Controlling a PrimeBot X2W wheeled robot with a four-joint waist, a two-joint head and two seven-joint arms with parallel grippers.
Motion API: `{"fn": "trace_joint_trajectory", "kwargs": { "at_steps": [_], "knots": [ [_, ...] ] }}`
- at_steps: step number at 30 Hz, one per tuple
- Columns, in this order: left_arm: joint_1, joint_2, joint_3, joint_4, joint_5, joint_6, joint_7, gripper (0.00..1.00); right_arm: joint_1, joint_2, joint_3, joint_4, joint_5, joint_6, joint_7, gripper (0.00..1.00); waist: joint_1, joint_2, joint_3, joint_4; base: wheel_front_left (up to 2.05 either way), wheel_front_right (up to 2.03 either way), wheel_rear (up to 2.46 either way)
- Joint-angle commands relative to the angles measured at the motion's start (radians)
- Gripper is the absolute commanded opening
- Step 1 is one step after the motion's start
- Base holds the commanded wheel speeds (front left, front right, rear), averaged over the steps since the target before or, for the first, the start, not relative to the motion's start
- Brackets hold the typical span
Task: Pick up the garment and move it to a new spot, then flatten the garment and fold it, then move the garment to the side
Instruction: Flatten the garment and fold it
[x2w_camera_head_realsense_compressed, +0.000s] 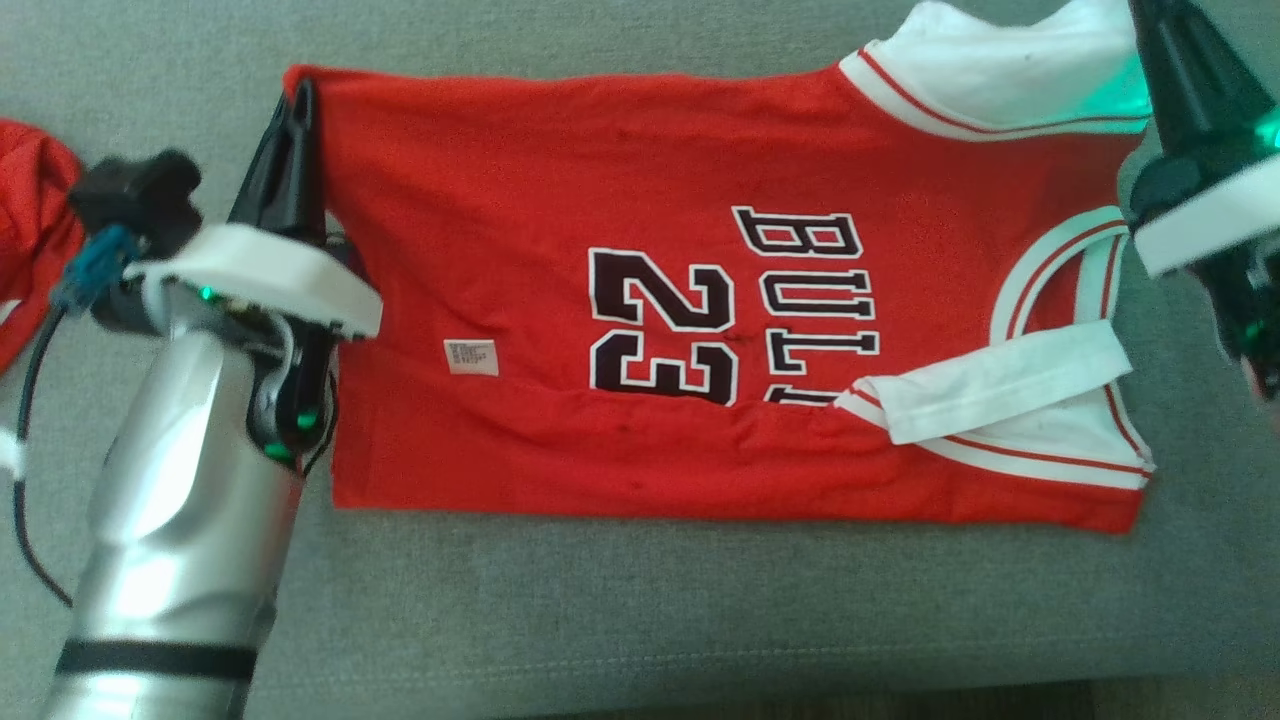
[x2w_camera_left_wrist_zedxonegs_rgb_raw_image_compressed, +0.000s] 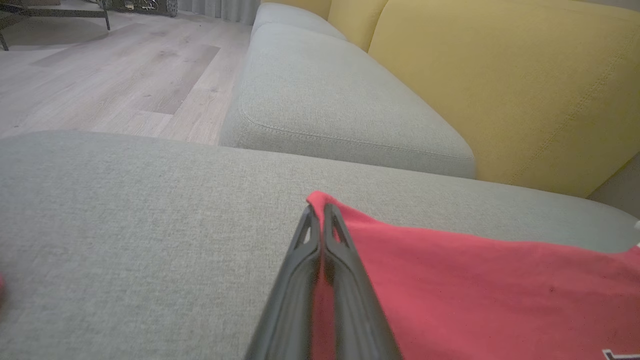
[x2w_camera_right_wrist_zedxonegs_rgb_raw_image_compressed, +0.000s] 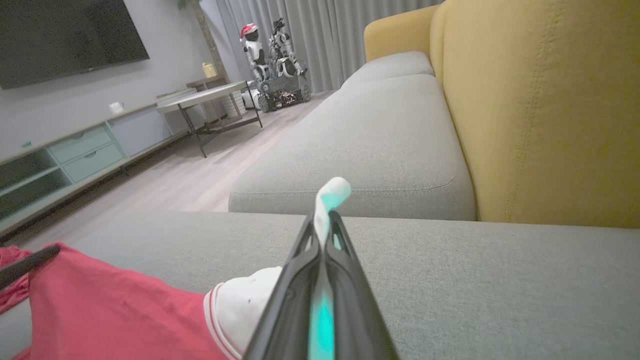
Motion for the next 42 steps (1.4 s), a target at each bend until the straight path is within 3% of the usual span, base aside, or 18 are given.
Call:
{"fn": "trace_joint_trajectory", "kwargs": {
  "at_steps": [1,8,14,23,24,25,26,27,28,29,30,36,42],
  "knots": [
    [0.005,0.044,0.040,-0.048,-0.008,0.007,0.003,0.00,0.033,-0.027,-0.013,-0.046,0.015,-0.001,-0.014,0.00,-0.0001,0.0000,-0.007,-0.006,0.00,0.00,0.00],
    [0.143,0.062,0.058,-0.193,-0.045,0.042,0.055,0.00,0.211,-0.043,-0.090,-0.189,0.093,-0.001,-0.003,0.00,-0.0001,0.0000,-0.039,-0.022,0.00,0.00,0.00],
    [0.270,0.062,0.070,-0.273,-0.084,0.075,0.101,0.00,0.374,-0.013,-0.150,-0.245,0.148,-0.001,0.012,0.00,-0.0001,0.0000,-0.057,-0.030,0.00,0.00,0.00],
    [0.343,0.043,0.051,-0.227,-0.120,0.073,0.134,0.00,0.539,0.068,-0.183,-0.246,0.132,-0.001,0.043,0.00,-0.0001,0.0000,-0.068,-0.029,0.00,0.00,0.00],
    [0.345,0.041,0.050,-0.212,-0.122,0.072,0.134,0.00,0.553,0.079,-0.186,-0.241,0.124,-0.001,0.046,0.05,-0.0001,0.0000,-0.071,-0.031,0.00,0.00,0.00],
    [0.349,0.038,0.049,-0.197,-0.129,0.069,0.137,0.07,0.565,0.082,-0.188,-0.231,0.100,-0.001,0.050,0.21,-0.0001,0.0000,-0.073,-0.032,0.00,0.00,0.00],
    [0.352,0.034,0.049,-0.182,-0.135,0.068,0.139,0.27,0.577,0.089,-0.191,-0.219,0.079,-0.001,0.056,0.42,-0.0001,0.0000,-0.076,-0.034,0.00,0.00,0.00],
    [0.355,0.032,0.049,-0.167,-0.136,0.070,0.138,0.40,0.588,0.096,-0.194,-0.209,0.056,-0.001,0.063,0.97,-0.0001,0.0000,-0.078,-0.036,0.00,0.00,0.00],
    [0.358,0.032,0.048,-0.154,-0.136,0.071,0.137,0.49,0.599,0.103,-0.195,-0.200,0.031,-0.001,0.071,1.00,-0.0001,0.0000,-0.081,-0.037,0.00,0.00,0.00],
    [0.361,0.030,0.046,-0.142,-0.138,0.069,0.135,0.95,0.609,0.115,-0.196,-0.195,0.013,-0.001,0.079,1.00,-0.0001,0.0000,-0.083,-0.039,0.00,0.00,0.00],
    [0.368,0.030,0.042,-0.118,-0.136,0.068,0.131,1.00,0.632,0.136,-0.204,-0.183,-0.023,-0.001,0.094,1.00,-0.0001,0.0000,-0.092,-0.040,0.00,0.00,0.00],
    [0.399,0.040,0.036,-0.098,-0.090,0.104,0.059,1.00,0.701,0.195,-0.257,-0.212,-0.122,-0.001,0.101,1.00,-0.0001,0.0000,-0.120,-0.044,0.00,0.00,0.00],
    [0.432,0.044,0.030,-0.175,-0.017,0.157,-0.014,1.00,0.720,0.274,-0.374,-0.293,-0.257,-0.001,0.068,1.00,-0.0001,0.0000,-0.148,-0.050,0.00,0.00,0.00]
  ]
}}
